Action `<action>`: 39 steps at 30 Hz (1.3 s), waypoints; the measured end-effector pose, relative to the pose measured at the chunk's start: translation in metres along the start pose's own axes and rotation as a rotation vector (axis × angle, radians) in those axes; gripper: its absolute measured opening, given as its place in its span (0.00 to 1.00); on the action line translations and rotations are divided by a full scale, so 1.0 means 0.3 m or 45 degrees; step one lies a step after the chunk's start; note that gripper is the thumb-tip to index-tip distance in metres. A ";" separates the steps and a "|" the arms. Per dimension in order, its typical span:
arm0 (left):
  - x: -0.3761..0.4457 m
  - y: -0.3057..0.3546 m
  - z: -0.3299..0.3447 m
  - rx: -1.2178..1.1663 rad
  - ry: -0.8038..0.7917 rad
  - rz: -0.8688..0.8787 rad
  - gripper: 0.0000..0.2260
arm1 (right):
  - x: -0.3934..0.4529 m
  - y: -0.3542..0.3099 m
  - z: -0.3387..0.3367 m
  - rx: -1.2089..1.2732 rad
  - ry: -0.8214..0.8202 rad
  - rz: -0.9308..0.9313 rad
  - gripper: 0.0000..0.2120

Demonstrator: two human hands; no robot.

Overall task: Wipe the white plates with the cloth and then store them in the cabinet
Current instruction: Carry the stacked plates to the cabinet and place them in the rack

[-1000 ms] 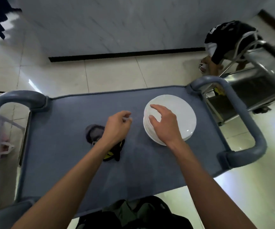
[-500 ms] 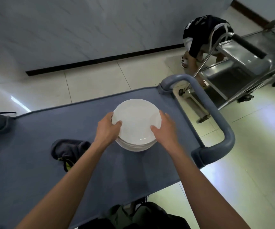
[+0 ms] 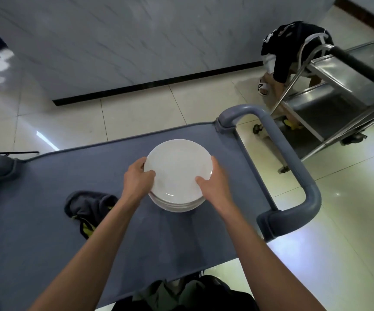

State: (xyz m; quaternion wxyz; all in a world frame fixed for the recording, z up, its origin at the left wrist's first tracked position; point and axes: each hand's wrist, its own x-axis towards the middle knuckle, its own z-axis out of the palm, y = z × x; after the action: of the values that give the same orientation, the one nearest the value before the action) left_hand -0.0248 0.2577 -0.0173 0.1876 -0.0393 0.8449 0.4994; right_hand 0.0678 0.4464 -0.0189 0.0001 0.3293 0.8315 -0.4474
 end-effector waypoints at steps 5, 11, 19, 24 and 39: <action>-0.004 -0.003 0.010 -0.155 0.012 -0.063 0.19 | -0.010 0.007 0.015 -0.028 0.031 0.001 0.33; -0.006 -0.022 0.032 -0.209 0.020 -0.090 0.23 | -0.027 0.004 0.045 0.022 0.063 0.016 0.41; -0.027 -0.038 0.077 -0.262 0.048 -0.016 0.23 | -0.059 -0.007 0.082 0.258 0.173 0.040 0.42; -0.045 -0.051 0.100 -0.302 0.104 -0.029 0.28 | -0.080 0.001 0.092 0.338 0.210 0.034 0.43; -0.085 -0.047 0.109 -0.233 0.226 0.071 0.28 | -0.102 0.002 0.077 0.352 0.222 -0.012 0.43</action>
State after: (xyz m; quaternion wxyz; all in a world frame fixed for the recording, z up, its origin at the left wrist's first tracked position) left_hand 0.0116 0.2757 -0.0341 0.0939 -0.0769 0.8099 0.5739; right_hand 0.0854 0.4126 -0.0240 -0.1196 0.3598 0.7604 -0.5273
